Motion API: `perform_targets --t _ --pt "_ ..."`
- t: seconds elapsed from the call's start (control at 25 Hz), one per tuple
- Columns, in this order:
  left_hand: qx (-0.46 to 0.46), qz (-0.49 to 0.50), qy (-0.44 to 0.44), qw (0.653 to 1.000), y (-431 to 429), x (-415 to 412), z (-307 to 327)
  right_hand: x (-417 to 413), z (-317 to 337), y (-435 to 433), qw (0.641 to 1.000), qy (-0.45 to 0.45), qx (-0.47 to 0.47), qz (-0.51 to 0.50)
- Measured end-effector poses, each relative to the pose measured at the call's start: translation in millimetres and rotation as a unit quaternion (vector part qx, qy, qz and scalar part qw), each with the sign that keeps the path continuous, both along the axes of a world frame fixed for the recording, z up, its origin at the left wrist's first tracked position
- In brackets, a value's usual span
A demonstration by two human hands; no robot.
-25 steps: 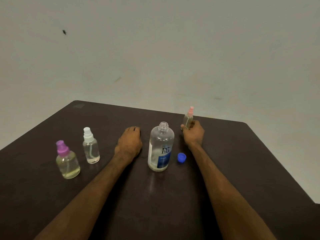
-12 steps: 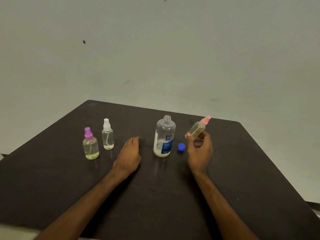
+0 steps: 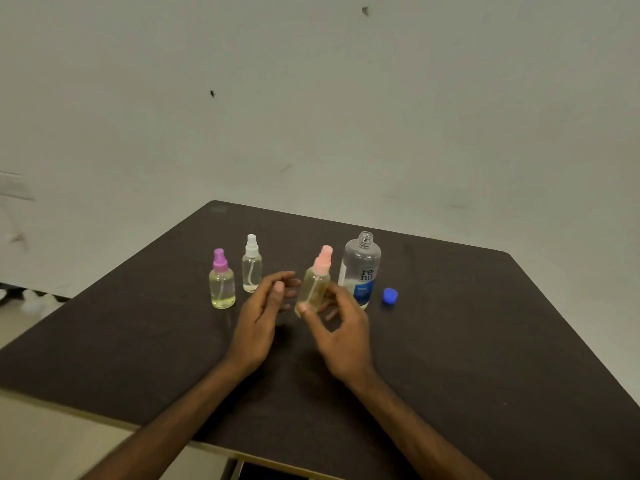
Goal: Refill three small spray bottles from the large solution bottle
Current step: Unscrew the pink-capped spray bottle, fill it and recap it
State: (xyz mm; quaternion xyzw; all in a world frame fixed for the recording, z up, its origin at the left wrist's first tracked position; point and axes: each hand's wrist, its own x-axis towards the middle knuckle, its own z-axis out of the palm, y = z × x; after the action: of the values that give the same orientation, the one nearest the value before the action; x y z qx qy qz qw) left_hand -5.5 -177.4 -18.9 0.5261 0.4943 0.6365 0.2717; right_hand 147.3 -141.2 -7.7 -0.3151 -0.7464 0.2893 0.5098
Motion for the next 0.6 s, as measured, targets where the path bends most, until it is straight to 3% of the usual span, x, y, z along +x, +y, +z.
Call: perform_targets --t 0.12,0.28,0.4,0.6 --pt "-0.022 -0.024 -0.011 0.999 -7 -2 4 -23 0 2 0.994 -0.066 -0.025 0.083" --pt "-0.026 0.050 0.043 0.997 -5 -12 6 -36 -3 19 0.989 -0.090 -0.037 0.111" --pt "-0.025 0.114 0.156 0.981 -6 -23 2 -34 -8 26 0.982 -0.048 -0.120 0.135" --pt "-0.042 0.168 0.265 0.948 -4 -28 -8 -27 -11 36 0.975 0.061 -0.174 0.122"
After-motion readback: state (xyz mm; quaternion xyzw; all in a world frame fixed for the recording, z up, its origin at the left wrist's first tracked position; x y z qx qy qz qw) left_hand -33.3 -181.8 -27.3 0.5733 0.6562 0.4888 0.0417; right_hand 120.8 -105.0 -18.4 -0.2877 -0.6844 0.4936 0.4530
